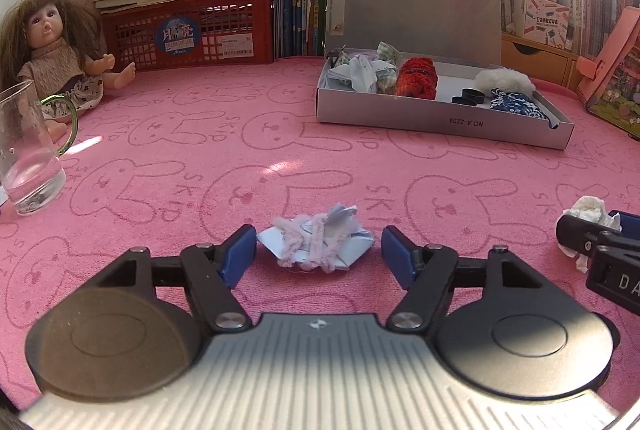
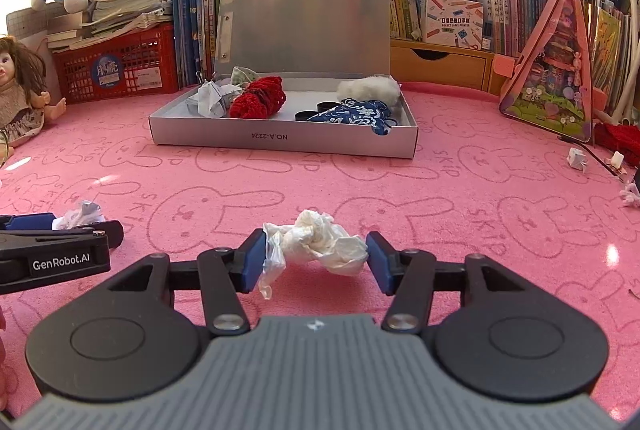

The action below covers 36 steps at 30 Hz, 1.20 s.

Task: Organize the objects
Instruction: 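Carry the paper in the left tool while the right tool carries the tissue over the box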

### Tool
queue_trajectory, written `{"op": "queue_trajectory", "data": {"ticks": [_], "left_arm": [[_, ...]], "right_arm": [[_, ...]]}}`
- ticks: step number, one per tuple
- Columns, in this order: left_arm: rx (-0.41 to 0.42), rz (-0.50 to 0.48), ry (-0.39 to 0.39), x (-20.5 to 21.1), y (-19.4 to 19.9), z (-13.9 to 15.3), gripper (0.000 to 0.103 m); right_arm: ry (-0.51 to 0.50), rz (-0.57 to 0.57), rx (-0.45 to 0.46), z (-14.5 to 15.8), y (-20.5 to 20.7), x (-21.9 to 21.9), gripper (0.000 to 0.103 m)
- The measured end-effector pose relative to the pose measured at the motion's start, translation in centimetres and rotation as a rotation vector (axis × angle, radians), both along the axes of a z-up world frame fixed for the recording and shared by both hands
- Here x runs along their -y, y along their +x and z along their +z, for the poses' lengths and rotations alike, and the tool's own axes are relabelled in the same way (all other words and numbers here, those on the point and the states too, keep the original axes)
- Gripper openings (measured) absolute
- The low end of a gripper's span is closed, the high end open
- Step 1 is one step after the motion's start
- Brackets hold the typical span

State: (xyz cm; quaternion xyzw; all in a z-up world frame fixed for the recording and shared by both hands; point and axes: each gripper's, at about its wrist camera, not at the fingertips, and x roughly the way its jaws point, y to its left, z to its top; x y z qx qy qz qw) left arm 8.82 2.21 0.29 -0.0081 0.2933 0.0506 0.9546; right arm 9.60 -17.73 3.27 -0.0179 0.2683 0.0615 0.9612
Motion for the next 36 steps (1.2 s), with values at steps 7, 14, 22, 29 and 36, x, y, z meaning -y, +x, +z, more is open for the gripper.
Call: {"op": "queue_trajectory", "data": {"ticks": [7, 14, 22, 29, 36], "left_arm": [[0.028, -0.007, -0.003, 0.1, -0.5, 0.3, 0.069], [0.057, -0.054, 0.022, 1.3, -0.9, 1.0, 0.069], [0.069, -0.088, 0.023, 2.1, -0.6, 1.7, 0.069], [0.074, -0.115, 0.018, 2.7, 0.1, 2.4, 0.069], [0.091, -0.133, 0.011, 3.2, 1.3, 3.3, 0.069]], "right_arm": [[0.010, -0.004, 0.002, -0.1, 0.0, 0.2, 0.059], [0.026, -0.001, 0.004, 0.0, -0.1, 0.5, 0.059], [0.052, -0.007, 0.017, 0.9, 0.1, 1.1, 0.059], [0.053, -0.007, 0.038, 1.6, 0.5, 1.1, 0.059], [0.061, -0.022, 0.057, 2.4, 1.2, 1.6, 0.060]]}}
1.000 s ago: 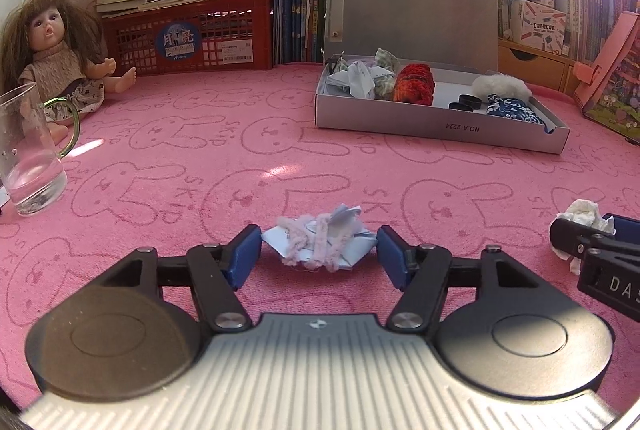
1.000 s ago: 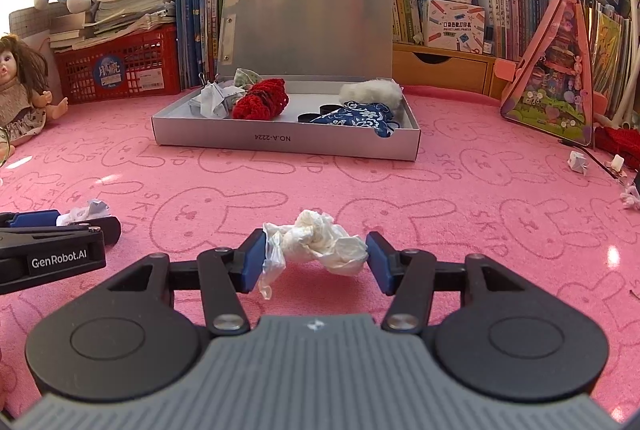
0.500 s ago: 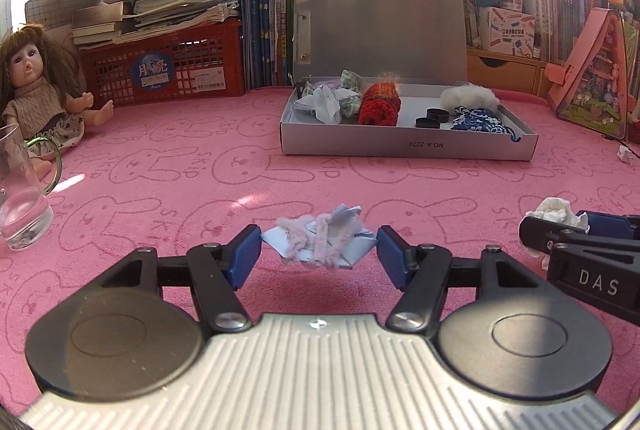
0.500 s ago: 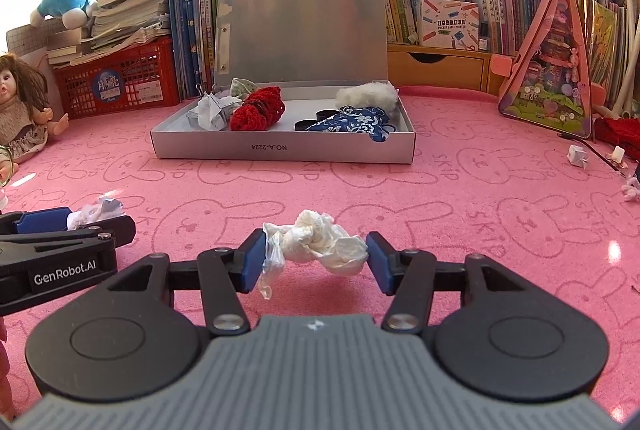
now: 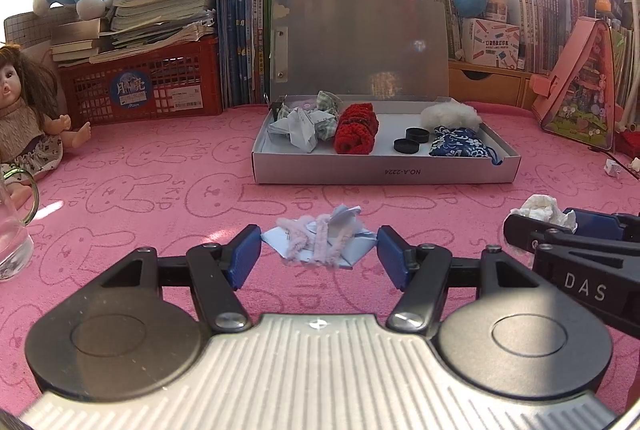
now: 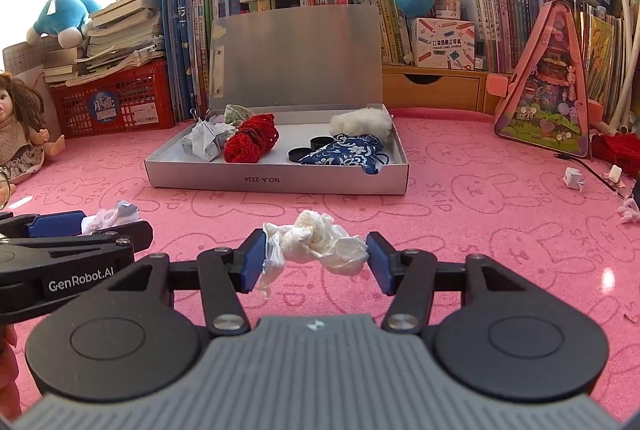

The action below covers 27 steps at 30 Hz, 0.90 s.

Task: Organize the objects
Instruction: 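Carry the paper in the left tool while the right tool carries the tissue over the box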

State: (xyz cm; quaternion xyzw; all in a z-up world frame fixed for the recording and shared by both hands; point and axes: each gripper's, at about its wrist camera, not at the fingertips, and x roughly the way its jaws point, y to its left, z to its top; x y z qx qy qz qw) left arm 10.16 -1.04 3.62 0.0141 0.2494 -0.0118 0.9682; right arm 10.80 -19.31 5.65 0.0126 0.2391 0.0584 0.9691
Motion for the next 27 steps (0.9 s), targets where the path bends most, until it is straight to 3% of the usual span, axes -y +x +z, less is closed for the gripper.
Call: {"op": "queue_trajectory", "data": {"ticks": [27], "left_arm": [[0.051, -0.008, -0.036, -0.8, 5.5, 2.5, 0.069]], "right_arm": [[0.011, -0.037, 0.075, 2.5, 4.2, 1.6, 0.060]]}}
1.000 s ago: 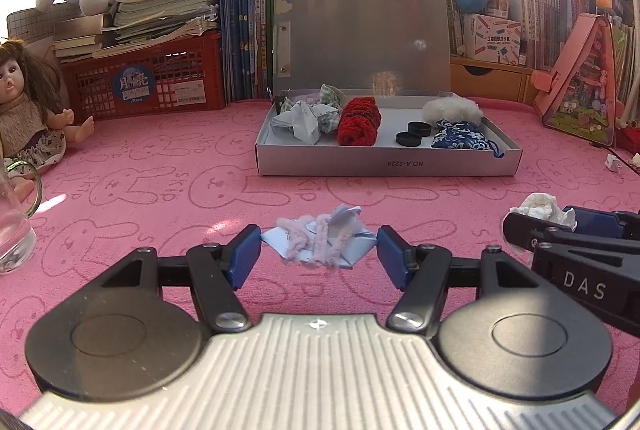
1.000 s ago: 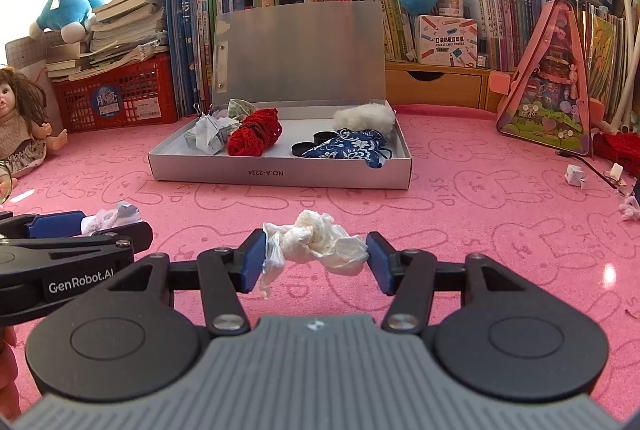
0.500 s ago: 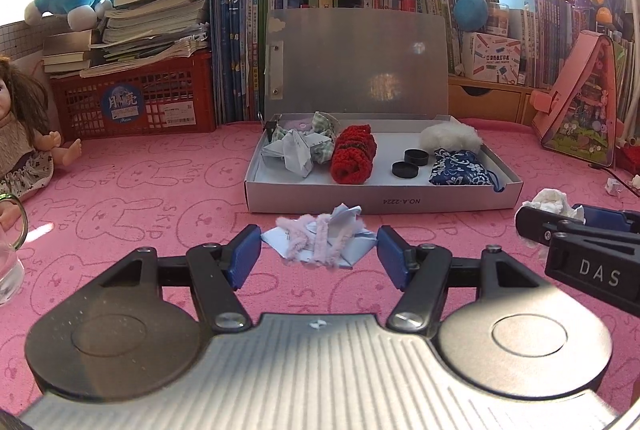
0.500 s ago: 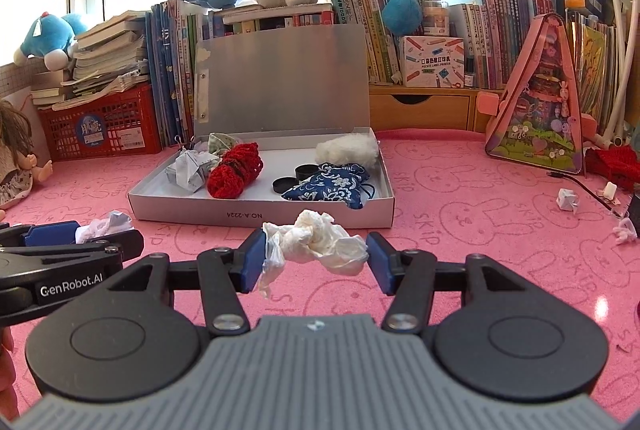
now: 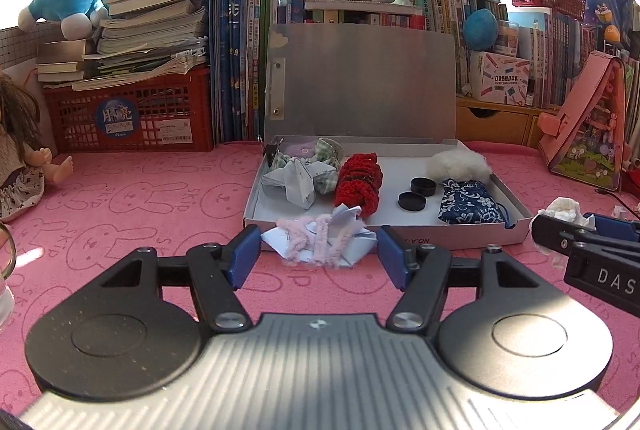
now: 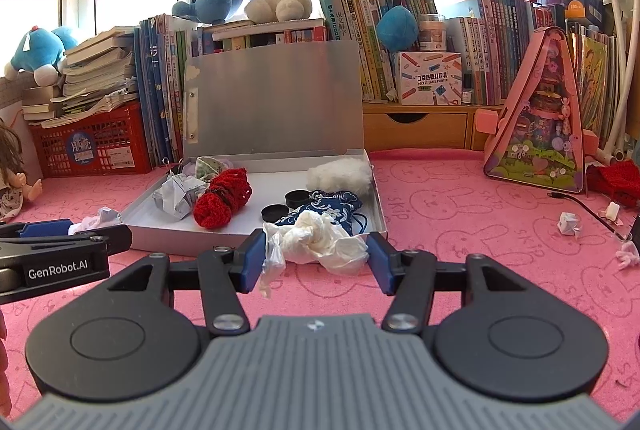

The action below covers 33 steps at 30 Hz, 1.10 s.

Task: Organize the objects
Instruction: 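Carry the paper in the left tool while the right tool carries the tissue over the box, then open the left tool dropping the paper in the box while the right tool releases the tissue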

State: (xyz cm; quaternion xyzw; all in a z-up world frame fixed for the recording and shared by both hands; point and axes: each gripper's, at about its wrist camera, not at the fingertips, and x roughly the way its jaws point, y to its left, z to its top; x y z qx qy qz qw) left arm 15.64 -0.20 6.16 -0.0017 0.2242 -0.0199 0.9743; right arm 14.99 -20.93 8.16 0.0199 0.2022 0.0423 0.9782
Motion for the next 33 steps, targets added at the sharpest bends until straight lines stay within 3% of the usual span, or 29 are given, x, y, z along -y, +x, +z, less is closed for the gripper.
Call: {"op": "queue_trajectory", "data": {"ticks": [13, 33], "left_arm": [[-0.003, 0.008, -0.037, -0.2, 4.1, 0.3, 0.069], [-0.026, 0.011, -0.015, 0.3, 12.3, -0.5, 0.069]], "right_arm": [[0.026, 0.044, -0.014, 0.4, 3.3, 0.3, 0.060], [0.094, 0.119, -0.073, -0.3, 11.4, -0.4, 0.060]]}}
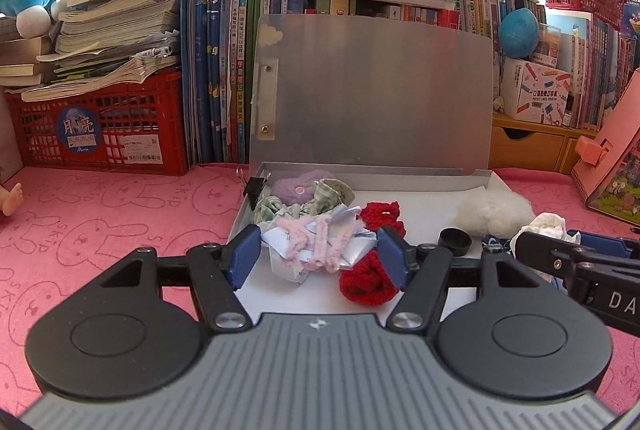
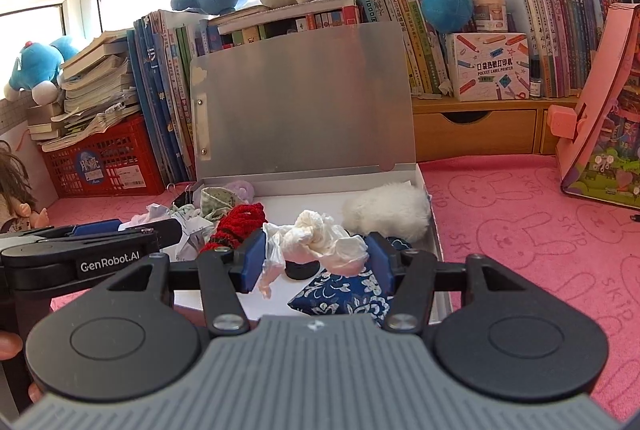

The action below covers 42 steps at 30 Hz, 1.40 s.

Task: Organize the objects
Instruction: 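Open the left tool dropping the paper in the box while the right tool releases the tissue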

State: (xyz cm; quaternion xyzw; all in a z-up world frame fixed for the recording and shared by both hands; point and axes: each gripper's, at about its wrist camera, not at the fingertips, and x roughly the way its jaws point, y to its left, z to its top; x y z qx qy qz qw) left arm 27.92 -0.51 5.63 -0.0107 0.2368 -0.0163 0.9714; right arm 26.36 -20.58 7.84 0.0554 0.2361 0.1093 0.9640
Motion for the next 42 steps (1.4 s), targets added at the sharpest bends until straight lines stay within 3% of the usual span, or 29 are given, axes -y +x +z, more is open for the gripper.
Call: {"op": "queue_trajectory", "data": {"ticks": [13, 33, 42], "left_arm": [[-0.038, 0.003, 0.037, 0.2, 2.8, -1.4, 0.069], [-0.059, 0.005, 0.059, 0.6, 3.6, -2.8, 0.070], [-0.066, -0.004, 0.069, 0.7, 3.2, -2.7, 0.084]], "right_arm": [[-0.007, 0.022, -0.022, -0.9, 2.4, -0.5, 0.060], [-0.046, 0.023, -0.060, -3.1, 3.6, -1.5, 0.063], [-0.027, 0.018, -0.052, -2.7, 3.2, -1.2, 0.073]]}}
